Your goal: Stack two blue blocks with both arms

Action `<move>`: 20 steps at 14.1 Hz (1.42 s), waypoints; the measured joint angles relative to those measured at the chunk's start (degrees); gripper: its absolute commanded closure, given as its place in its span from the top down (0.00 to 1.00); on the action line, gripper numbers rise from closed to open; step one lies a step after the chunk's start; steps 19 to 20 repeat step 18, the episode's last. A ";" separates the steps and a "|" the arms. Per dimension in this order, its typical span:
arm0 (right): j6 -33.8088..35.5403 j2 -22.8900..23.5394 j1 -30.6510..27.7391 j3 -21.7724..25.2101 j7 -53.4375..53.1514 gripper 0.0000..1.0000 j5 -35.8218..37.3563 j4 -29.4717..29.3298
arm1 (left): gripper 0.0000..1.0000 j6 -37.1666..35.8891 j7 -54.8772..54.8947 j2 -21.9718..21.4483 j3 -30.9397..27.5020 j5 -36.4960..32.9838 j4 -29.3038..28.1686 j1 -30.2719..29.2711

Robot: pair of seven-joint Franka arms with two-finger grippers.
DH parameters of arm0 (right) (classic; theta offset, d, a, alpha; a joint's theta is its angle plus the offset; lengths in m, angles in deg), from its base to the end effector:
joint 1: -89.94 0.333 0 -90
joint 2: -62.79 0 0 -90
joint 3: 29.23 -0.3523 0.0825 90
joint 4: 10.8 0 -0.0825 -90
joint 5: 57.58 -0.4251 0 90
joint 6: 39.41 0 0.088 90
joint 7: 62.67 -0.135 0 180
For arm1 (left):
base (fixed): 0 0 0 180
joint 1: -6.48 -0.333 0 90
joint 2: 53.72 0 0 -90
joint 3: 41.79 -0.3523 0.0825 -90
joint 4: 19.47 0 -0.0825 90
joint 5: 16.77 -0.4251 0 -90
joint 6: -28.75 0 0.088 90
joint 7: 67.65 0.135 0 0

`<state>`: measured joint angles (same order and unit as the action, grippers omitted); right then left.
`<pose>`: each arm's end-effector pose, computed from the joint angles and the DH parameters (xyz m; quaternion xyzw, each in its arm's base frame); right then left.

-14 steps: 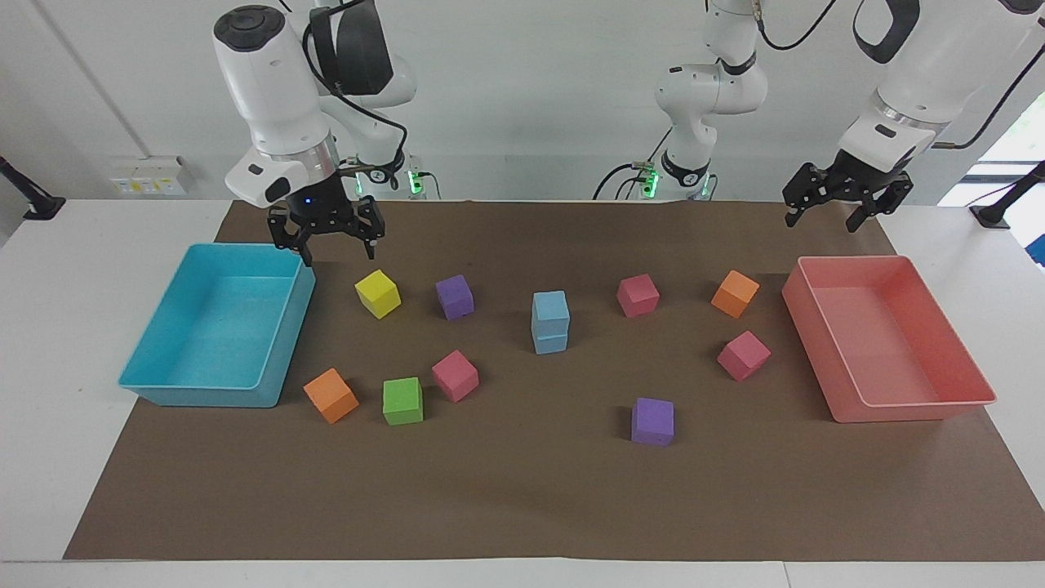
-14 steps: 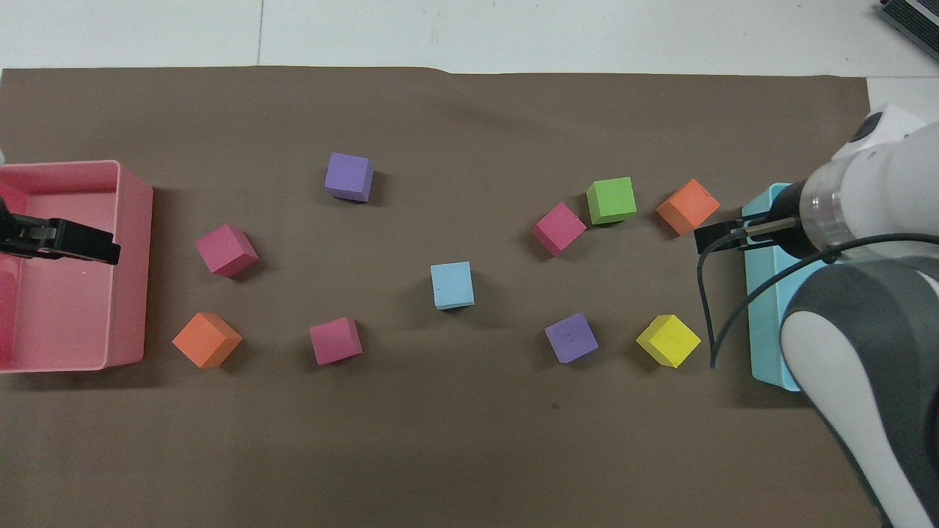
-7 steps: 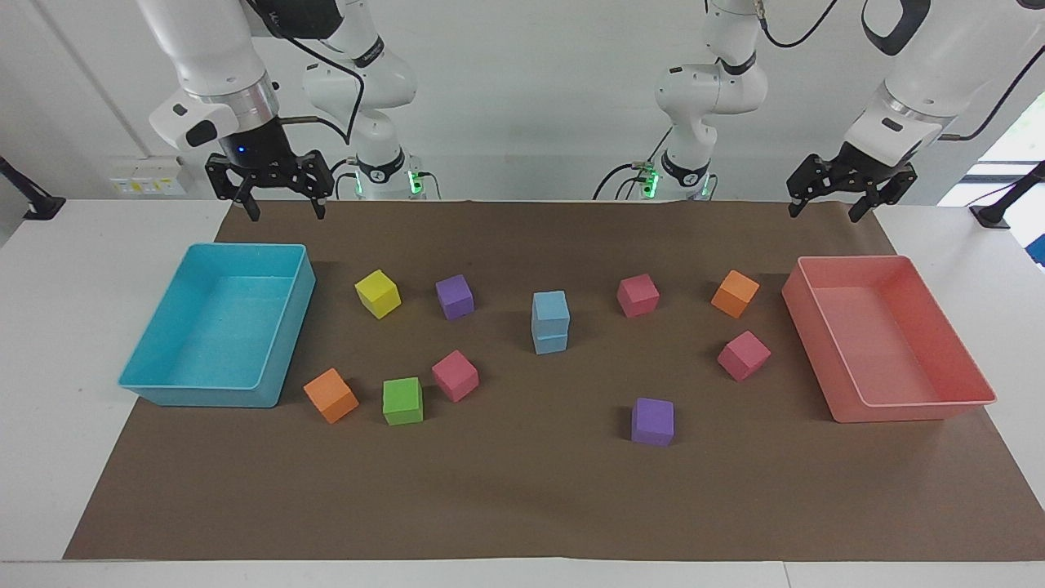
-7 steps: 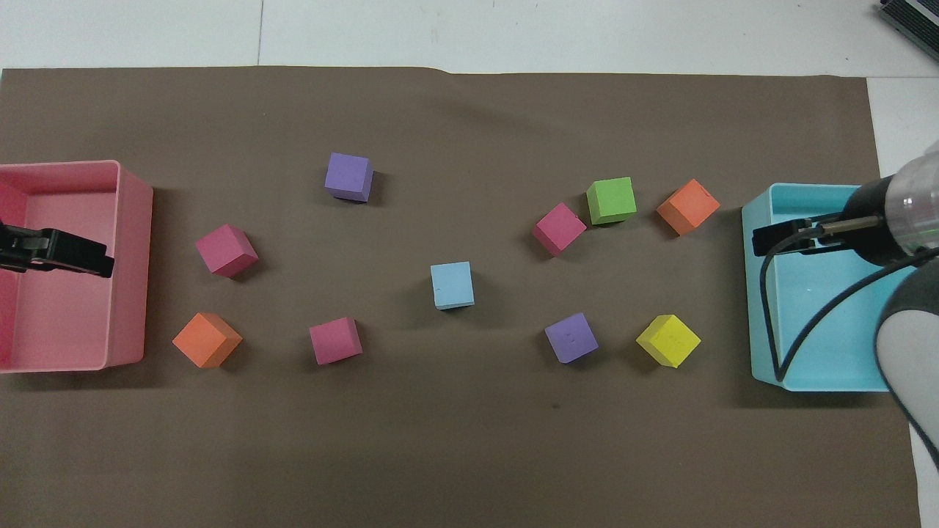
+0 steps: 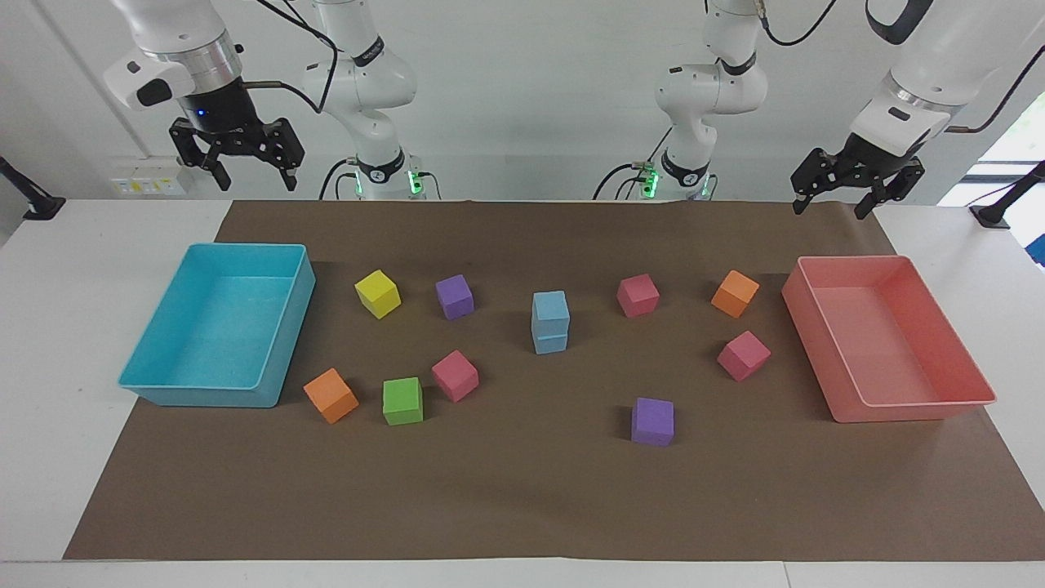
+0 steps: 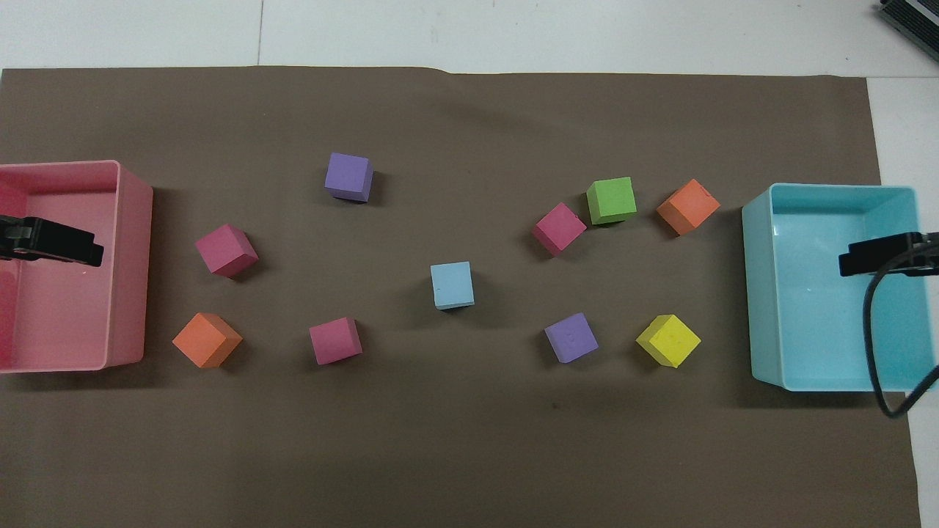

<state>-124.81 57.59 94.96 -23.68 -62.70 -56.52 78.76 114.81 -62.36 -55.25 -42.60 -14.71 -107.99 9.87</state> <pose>0.5557 -0.0106 0.6816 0.9999 -0.0056 0.0088 0.0049 0.5782 -0.0310 0.6558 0.9974 -0.0697 -0.0077 0.0183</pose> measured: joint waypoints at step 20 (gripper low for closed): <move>2.28 -0.44 -1.63 -0.08 6.77 1.00 0.49 0.35 | 1.00 -0.52 2.22 1.02 0.87 -0.96 0.19 0.01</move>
